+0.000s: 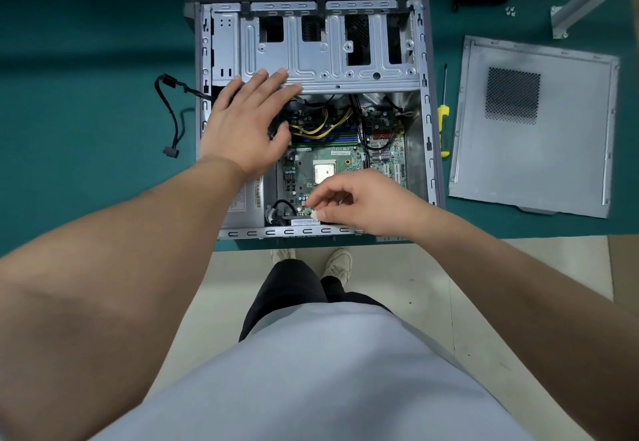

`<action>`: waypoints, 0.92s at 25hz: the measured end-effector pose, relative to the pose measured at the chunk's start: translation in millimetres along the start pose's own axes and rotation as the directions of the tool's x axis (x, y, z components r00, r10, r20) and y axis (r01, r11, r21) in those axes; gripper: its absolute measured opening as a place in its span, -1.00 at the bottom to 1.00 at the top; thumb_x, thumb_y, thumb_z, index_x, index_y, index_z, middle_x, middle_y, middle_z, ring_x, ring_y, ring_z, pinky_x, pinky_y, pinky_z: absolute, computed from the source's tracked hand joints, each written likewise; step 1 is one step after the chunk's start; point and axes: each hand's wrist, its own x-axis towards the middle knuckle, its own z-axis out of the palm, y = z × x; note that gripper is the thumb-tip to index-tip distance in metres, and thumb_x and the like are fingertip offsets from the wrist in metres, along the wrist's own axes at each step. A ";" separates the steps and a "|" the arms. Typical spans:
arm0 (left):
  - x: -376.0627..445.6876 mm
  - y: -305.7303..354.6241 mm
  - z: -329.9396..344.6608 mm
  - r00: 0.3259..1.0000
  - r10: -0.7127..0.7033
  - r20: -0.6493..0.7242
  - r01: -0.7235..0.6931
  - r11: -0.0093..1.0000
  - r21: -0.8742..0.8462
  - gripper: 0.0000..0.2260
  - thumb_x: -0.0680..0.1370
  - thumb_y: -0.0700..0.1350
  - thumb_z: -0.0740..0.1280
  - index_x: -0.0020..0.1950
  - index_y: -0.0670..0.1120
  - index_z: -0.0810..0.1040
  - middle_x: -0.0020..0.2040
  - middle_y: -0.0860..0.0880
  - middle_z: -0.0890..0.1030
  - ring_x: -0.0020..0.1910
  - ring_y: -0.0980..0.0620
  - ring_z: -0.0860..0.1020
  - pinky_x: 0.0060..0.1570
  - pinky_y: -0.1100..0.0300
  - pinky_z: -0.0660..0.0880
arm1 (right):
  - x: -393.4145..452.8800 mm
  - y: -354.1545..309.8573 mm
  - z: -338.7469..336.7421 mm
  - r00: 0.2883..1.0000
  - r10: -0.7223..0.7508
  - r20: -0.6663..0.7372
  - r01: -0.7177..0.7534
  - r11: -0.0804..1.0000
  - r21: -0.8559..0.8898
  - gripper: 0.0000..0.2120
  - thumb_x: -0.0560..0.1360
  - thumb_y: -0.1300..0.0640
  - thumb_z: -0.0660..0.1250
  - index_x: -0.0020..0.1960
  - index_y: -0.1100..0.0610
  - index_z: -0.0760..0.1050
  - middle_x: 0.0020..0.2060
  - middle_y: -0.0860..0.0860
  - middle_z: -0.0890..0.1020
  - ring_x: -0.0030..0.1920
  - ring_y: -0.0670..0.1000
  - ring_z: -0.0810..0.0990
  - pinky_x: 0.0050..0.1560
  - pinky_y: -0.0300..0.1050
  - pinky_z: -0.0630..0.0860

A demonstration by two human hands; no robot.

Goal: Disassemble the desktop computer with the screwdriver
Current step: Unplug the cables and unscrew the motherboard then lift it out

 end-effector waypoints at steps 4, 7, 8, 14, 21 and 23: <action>0.4 0.5 -0.3 1.000 -0.004 0.003 0.004 1.000 0.007 -0.48 0.62 0.10 0.12 0.61 0.22 0.20 0.65 0.13 0.20 0.64 0.09 0.11 0.62 -0.05 -0.02 | 11.5 -3.2 -33.0 0.986 -0.073 -0.151 0.047 0.984 -0.175 -0.87 0.59 0.01 0.41 0.13 -0.08 0.65 -0.01 -0.20 0.66 -0.02 -0.25 0.61 0.05 -0.35 0.51; 1.2 0.8 -0.9 1.000 -0.001 0.009 0.001 1.000 0.014 -0.47 0.63 0.11 0.12 0.62 0.21 0.19 0.65 0.13 0.20 0.64 0.09 0.10 0.62 -0.05 -0.02 | 34.1 1.9 -83.4 0.899 -0.223 -0.377 0.030 0.890 -0.456 -0.76 0.62 -0.01 0.34 0.27 -0.02 0.59 0.15 -0.09 0.58 0.13 -0.14 0.54 0.24 -0.16 0.47; 1.0 1.0 -1.2 1.000 0.001 0.009 -0.001 1.000 0.016 -0.47 0.63 0.11 0.11 0.62 0.21 0.19 0.65 0.13 0.19 0.64 0.09 0.10 0.62 -0.05 -0.02 | 44.6 5.5 -101.8 0.871 -0.266 -0.412 -0.010 0.830 -0.557 -0.70 0.62 -0.02 0.32 0.33 0.00 0.56 0.25 -0.04 0.56 0.26 -0.04 0.50 0.35 -0.01 0.44; 0.0 0.2 0.0 1.000 0.005 0.007 -0.005 1.000 0.027 -0.47 0.63 0.10 0.10 0.63 0.19 0.19 0.66 0.13 0.18 0.65 0.09 0.10 0.62 -0.05 -0.02 | 94.3 29.8 -142.2 0.915 -0.255 -0.312 -0.167 0.465 -0.869 -0.46 0.69 -0.23 -0.05 0.64 -0.12 0.16 0.66 -0.01 0.10 0.65 0.13 0.02 0.61 0.16 -0.03; 0.7 -1.5 3.8 1.000 0.003 0.017 -0.003 0.999 0.033 -0.46 0.63 0.12 0.10 0.63 0.20 0.18 0.66 0.13 0.17 0.65 0.09 0.09 0.62 -0.06 0.00 | 107.8 34.4 -146.9 0.930 -0.304 -0.208 -0.100 0.336 -0.937 -0.41 0.66 -0.32 -0.28 0.66 -0.21 -0.05 0.67 -0.01 -0.06 0.65 0.17 -0.12 0.60 0.28 -0.09; 0.1 -2.2 4.2 1.000 0.011 0.014 -0.012 0.999 0.033 -0.46 0.63 0.11 0.10 0.64 0.20 0.17 0.66 0.14 0.17 0.65 0.10 0.08 0.62 -0.06 -0.01 | 109.0 35.8 -146.5 0.925 -0.300 -0.234 -0.121 0.351 -0.928 -0.40 0.64 -0.37 -0.27 0.64 -0.26 -0.07 0.67 0.00 -0.13 0.65 0.21 -0.19 0.59 0.30 -0.12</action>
